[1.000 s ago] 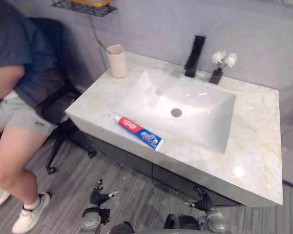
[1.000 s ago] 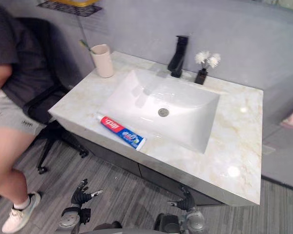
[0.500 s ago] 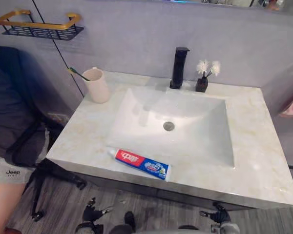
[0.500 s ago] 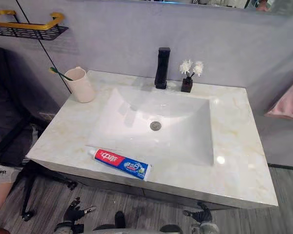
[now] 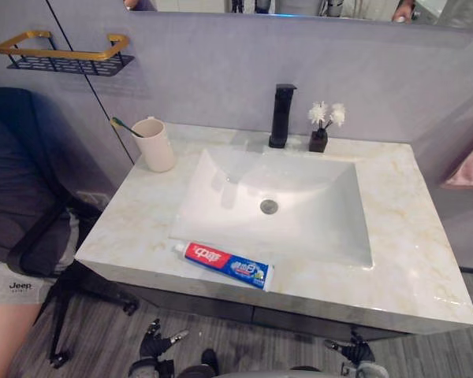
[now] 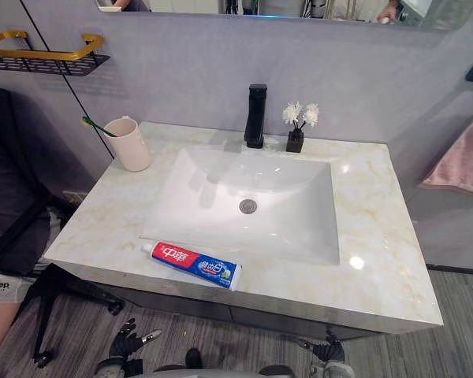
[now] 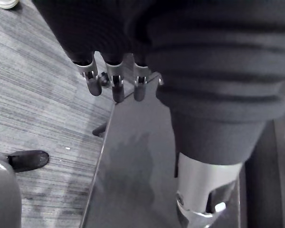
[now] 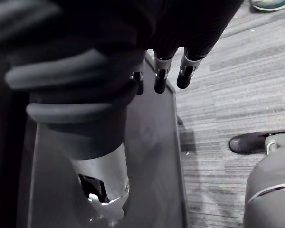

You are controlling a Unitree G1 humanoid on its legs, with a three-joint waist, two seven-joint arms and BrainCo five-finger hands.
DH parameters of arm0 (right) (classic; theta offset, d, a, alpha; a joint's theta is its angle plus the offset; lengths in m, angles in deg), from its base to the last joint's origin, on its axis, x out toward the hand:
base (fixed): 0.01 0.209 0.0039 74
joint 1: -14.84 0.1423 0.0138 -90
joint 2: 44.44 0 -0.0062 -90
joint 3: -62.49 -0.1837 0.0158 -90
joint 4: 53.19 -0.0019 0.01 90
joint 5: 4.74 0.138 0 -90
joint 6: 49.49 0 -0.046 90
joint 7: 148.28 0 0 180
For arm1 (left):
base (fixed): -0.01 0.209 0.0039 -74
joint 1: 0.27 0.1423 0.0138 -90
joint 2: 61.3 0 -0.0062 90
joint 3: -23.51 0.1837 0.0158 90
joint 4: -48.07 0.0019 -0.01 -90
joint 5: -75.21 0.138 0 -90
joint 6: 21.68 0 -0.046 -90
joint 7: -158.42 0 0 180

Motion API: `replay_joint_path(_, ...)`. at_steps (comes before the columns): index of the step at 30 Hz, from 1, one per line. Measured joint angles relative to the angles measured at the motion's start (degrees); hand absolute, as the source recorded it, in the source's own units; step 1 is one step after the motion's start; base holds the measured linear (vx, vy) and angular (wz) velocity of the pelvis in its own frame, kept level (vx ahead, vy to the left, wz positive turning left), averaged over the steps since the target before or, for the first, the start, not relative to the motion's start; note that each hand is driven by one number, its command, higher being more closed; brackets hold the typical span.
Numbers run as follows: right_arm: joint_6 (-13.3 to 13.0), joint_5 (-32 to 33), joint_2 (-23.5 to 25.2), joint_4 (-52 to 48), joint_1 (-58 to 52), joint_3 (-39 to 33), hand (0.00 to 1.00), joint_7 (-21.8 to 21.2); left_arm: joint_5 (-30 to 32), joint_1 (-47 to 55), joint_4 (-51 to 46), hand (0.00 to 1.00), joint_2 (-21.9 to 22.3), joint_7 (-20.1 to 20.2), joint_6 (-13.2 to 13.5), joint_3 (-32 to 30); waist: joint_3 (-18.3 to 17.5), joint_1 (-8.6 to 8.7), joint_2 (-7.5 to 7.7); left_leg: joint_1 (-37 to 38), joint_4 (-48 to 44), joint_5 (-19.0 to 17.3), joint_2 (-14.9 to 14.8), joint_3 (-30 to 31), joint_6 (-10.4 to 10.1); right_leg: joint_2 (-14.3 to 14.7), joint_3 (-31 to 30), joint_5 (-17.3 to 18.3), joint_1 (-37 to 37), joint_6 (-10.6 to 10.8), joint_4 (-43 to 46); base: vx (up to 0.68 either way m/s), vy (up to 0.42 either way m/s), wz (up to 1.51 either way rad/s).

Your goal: Organize washtable

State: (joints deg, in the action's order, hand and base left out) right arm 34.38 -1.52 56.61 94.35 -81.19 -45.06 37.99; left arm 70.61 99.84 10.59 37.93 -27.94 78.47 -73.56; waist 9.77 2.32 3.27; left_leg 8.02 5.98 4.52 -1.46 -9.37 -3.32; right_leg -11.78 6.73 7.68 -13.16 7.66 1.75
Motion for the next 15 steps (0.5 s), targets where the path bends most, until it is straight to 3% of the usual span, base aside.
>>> replay_joint_path(5, 0.0, 2.04, -0.14, 0.05, 0.02, -4.08, 0.0, 0.06, -1.98, 0.1, 1.27, 0.0, -1.97, 0.05, -0.48, -9.76, -0.11, -0.41, 0.56, -0.01, -0.01, -0.21, 0.39, 1.58, -0.29, -0.22, 1.78, -0.14, -1.2, 0.08, -0.52, -0.04, -0.013, 0.17)
replay_joint_path(10, 0.09, 2.09, -0.45, -0.06, -0.6, -4.97, 0.0, 0.18, -2.05, 0.12, 0.29, 0.0, -9.97, -0.28, -0.94, -22.98, -0.24, -2.19, 0.71, -0.67, -0.03, -0.22, 0.61, 2.8, -0.29, -0.25, 3.34, 0.11, -1.66, -0.45, -1.15, -0.01, -0.027, 0.13)
replay_joint_path(12, 0.09, 2.08, -0.46, -0.07, -1.25, -4.95, 0.0, 0.18, -2.07, 0.06, -4.03, 0.0, -12.28, -0.9, -0.94, -26.09, -0.29, -2.89, 0.77, -1.22, -0.08, -0.19, 0.73, 3.58, -0.28, -0.25, 4.24, 0.04, -1.69, -0.46, -1.47, 0.01, -0.032, 0.2)
replay_joint_path(15, 0.08, 2.09, -0.48, -0.4, -4.06, -4.84, 0.0, 0.16, -1.55, 0.24, -22.89, 0.0, -15.73, -3.89, -0.9, -28.51, -0.28, -4.54, 0.68, -1.31, -0.36, 0.04, 1.35, 5.55, 0.03, -0.36, 6.54, -0.28, -3.41, -0.33, -2.4, 0.03, -0.046, 0.33)
